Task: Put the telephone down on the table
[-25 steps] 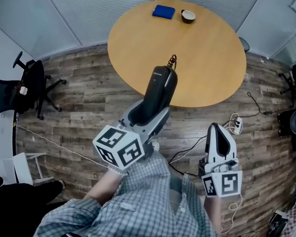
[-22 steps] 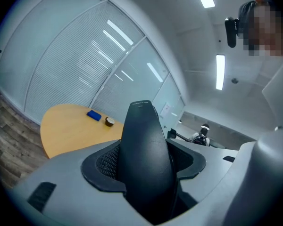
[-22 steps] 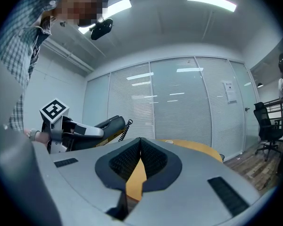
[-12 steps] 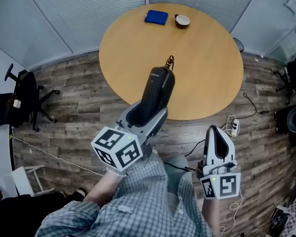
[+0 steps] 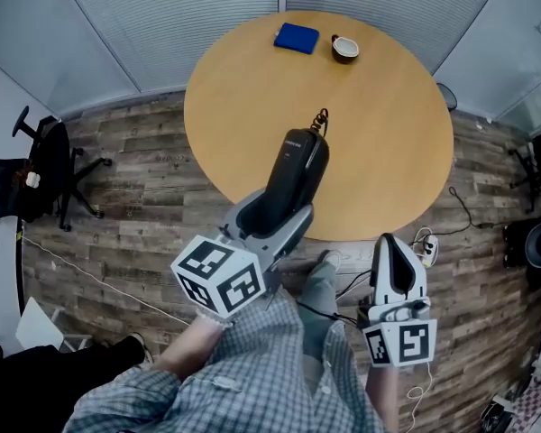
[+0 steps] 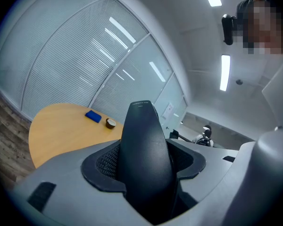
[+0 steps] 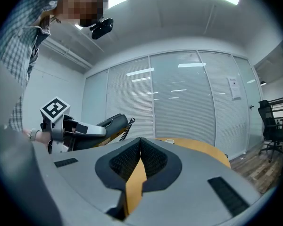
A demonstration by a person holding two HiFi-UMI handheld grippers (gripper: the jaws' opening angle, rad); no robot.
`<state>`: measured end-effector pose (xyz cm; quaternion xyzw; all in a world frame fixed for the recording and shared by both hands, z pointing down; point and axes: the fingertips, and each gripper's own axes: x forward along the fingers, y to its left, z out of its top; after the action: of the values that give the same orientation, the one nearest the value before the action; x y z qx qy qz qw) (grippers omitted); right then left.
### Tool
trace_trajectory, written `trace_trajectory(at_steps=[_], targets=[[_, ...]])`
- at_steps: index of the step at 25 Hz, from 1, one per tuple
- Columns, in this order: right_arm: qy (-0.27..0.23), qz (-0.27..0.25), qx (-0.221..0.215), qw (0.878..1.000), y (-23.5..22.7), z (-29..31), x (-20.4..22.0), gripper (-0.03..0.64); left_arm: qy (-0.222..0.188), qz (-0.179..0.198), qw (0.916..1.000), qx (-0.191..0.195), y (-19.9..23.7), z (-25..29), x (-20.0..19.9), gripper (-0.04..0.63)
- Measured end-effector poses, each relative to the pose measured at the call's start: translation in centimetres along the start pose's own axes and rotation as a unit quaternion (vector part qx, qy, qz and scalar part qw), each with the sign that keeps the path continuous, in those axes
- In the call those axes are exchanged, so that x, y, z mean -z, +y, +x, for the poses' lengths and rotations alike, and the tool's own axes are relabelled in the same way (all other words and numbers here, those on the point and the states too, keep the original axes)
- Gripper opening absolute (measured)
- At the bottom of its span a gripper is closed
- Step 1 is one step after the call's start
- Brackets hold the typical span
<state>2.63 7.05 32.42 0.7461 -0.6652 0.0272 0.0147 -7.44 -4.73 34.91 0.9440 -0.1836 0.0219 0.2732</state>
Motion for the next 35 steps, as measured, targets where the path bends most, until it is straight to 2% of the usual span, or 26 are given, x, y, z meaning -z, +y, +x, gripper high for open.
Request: trace_trajectory(at_steps=[8, 13, 19, 24, 29, 35], targets=[[0.004, 0.010, -0.042, 0.999, -5.9, 5.0, 0.6, 0.011, -0.013, 0.005, 0.9993, -0.036, 0.8, 6.7, -1.2, 0.281], [0.009, -0.031, -0.074, 0.997, -10.7, 8.1, -0.2, 0.011, -0.028, -0.007, 0.9976, -0.064, 0.7, 11.5, -2.0, 0.281], [0.017, -0.024, -0.121, 0.992, -16.2, 11.9, -0.5, 0.011, -0.035, 0.004, 0.9954, -0.089, 0.5, 17.9, -3.3, 0.281], [0.018, 0.015, -0.140, 0.990, -18.2, 13.2, -0.1, 0.011, -0.039, 0.012, 0.9930, -0.111, 1.0, 19.9, -3.7, 0.281], [0.020, 0.015, -0.136, 0.990, -19.0, 14.3, 0.3, 0.011, -0.028, 0.011, 0.9925, -0.118, 2.6, 22.5, -3.8, 0.281], [0.036, 0.012, -0.130, 0.991, -19.2, 15.9, 1.1, 0.011, -0.010, 0.021, 0.9903, -0.137, 6.9, 26.2, -4.7, 0.281]])
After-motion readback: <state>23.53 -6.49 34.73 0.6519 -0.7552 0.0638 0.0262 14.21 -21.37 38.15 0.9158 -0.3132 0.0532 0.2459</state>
